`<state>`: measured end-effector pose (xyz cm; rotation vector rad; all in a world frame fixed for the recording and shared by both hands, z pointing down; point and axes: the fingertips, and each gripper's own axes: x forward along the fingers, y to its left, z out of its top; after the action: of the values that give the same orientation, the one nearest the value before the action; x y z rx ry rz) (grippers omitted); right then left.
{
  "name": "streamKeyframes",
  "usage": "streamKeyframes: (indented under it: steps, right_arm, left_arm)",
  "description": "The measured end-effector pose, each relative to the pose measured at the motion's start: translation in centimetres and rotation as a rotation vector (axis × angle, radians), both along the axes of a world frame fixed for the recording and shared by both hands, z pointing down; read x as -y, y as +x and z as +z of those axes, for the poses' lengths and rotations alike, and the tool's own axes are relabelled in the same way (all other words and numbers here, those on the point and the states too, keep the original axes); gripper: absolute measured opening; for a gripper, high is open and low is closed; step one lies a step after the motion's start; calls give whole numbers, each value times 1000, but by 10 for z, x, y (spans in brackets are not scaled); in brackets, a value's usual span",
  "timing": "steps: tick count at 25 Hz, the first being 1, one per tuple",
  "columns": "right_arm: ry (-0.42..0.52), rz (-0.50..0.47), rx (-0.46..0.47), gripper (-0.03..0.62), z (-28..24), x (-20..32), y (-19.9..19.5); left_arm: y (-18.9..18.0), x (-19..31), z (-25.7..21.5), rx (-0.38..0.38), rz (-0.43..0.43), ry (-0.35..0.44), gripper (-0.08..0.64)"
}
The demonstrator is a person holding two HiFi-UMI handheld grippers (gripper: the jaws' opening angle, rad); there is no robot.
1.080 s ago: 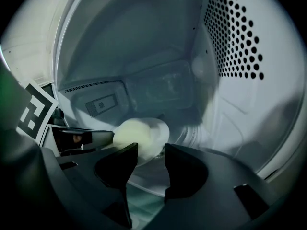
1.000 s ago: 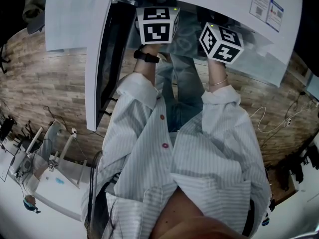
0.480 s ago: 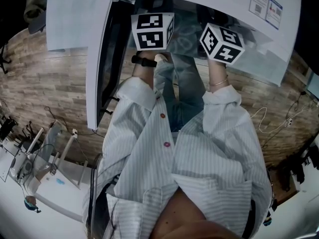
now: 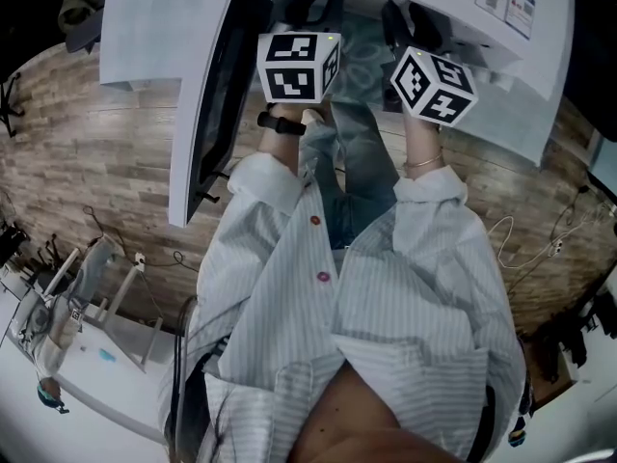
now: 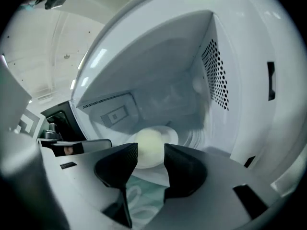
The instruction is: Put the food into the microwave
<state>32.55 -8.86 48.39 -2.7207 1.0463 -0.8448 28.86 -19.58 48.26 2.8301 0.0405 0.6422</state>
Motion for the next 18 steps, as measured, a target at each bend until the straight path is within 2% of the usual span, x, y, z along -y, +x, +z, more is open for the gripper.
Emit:
streamKeyframes:
  steps: [5,15,18]
  right_arm:
    - [28,-41,-5,182,-19,6,-22]
    - [123,-134,-41,112,-73,18,-71]
    - [164,-154,-49,91,-91,17,-79]
  left_arm:
    - [-23,-7,-21,-29,5,-25,114]
    - [-63,-30,-72,-114,33,-47,111]
    - [-69,-38,-91,-147,41,-52,89]
